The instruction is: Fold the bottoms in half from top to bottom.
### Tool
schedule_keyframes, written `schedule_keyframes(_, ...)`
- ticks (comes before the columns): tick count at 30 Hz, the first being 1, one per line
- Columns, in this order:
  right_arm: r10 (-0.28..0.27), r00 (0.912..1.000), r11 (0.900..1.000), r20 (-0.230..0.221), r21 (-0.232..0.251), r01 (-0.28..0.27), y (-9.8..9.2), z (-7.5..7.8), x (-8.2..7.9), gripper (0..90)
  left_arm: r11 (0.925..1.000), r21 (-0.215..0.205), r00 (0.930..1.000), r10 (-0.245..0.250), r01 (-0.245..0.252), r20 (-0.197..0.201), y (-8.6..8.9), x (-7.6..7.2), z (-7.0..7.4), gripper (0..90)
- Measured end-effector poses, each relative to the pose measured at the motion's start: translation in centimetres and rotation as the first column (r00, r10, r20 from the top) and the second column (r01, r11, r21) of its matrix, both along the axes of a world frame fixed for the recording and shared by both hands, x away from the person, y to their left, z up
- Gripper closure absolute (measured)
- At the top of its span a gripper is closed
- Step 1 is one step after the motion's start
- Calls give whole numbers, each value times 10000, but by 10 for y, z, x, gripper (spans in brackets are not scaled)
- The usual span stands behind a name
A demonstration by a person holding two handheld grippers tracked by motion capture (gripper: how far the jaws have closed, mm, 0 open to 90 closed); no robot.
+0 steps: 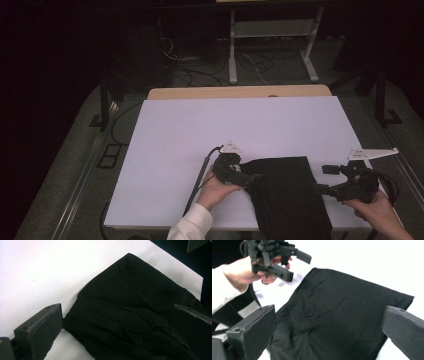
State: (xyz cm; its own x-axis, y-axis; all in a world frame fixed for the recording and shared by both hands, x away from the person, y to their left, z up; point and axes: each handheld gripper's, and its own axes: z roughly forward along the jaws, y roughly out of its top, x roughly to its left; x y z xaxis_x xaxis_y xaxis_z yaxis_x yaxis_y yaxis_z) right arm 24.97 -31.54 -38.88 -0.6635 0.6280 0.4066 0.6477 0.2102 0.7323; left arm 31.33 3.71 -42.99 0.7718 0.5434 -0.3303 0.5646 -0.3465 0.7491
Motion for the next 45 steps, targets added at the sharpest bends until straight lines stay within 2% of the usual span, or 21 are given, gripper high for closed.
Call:
schedule_keyframes(17,-363,9990,9991,-258,-238,357,-14,-6,34,0,9996,281,10000,49,-51,61,3,9,-6,0)
schedule_keyframes(23,-432,9988,9986,-239,-319,425,-18,-9,42,0,9997,177,9998,161,-159,-97,5,14,-9,0)
schedule_keyframes(26,-471,9987,9982,-187,-371,464,-19,-9,45,0,9999,-32,9996,157,-158,-237,6,16,-10,0)
schedule_keyframes(32,-529,9986,9972,-86,-542,524,-17,-10,55,0,9997,-127,9997,210,-211,-96,5,21,-9,0)
schedule_keyframes(40,-567,9982,9952,-212,-813,548,-11,-16,69,0,9992,-253,9993,290,-295,-218,2,28,-15,0)
schedule_keyframes(45,-576,9976,9946,-374,-886,541,-10,-23,79,13,9996,-152,9988,229,-236,-443,1,31,-20,1)
